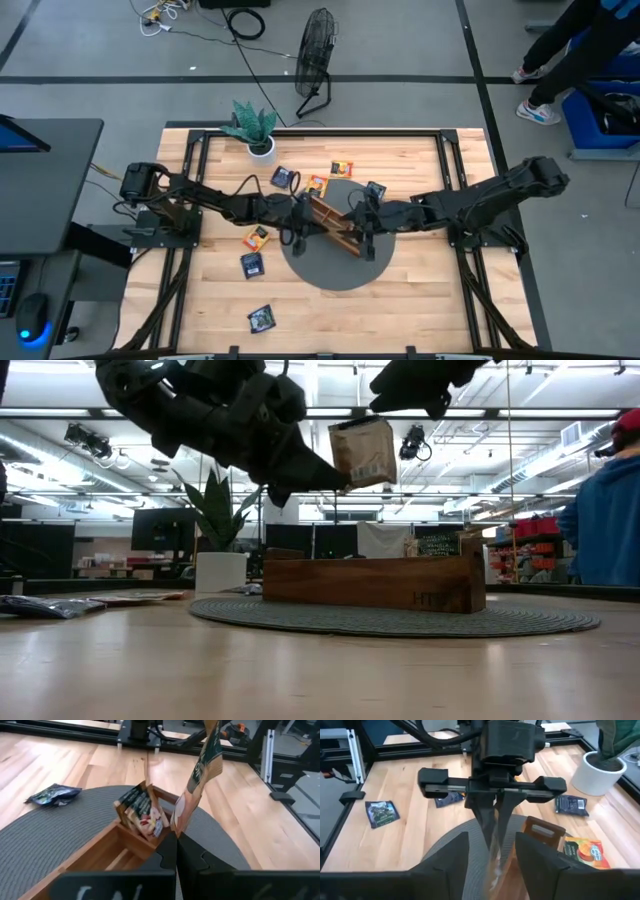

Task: Pick & Place Tea
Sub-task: Put the brown tea bag into the right section of the wooden organizer

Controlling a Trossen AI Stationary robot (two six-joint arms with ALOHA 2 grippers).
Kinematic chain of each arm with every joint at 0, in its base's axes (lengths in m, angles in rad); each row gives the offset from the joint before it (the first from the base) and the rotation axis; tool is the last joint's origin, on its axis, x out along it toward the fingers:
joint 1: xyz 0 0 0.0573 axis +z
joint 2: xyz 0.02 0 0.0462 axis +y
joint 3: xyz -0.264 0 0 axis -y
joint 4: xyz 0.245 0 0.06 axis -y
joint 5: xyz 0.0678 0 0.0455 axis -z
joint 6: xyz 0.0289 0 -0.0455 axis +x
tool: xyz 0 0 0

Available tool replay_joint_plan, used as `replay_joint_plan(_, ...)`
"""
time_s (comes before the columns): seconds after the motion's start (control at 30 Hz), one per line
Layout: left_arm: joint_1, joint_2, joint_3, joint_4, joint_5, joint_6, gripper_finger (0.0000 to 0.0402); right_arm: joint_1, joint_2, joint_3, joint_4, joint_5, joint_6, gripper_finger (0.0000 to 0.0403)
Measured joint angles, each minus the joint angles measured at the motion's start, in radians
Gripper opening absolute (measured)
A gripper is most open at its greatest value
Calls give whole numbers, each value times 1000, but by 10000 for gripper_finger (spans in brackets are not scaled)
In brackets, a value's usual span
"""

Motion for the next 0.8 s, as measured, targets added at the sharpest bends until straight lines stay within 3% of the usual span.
replay_joint_plan(0.2, 4, 0, 30, -85, 2, 9, 1, -18, 32, 0, -7, -12, 0, 169)
replay_joint_plan(0.53, 9, 0, 32, -84, 1, 22, 1, -41, 68, 0, -5, -37, 8, 166)
replay_joint_plan(0.8, 9, 0, 32, -83, 1, 24, 1, -62, 69, 0, -10, -60, 26, 111)
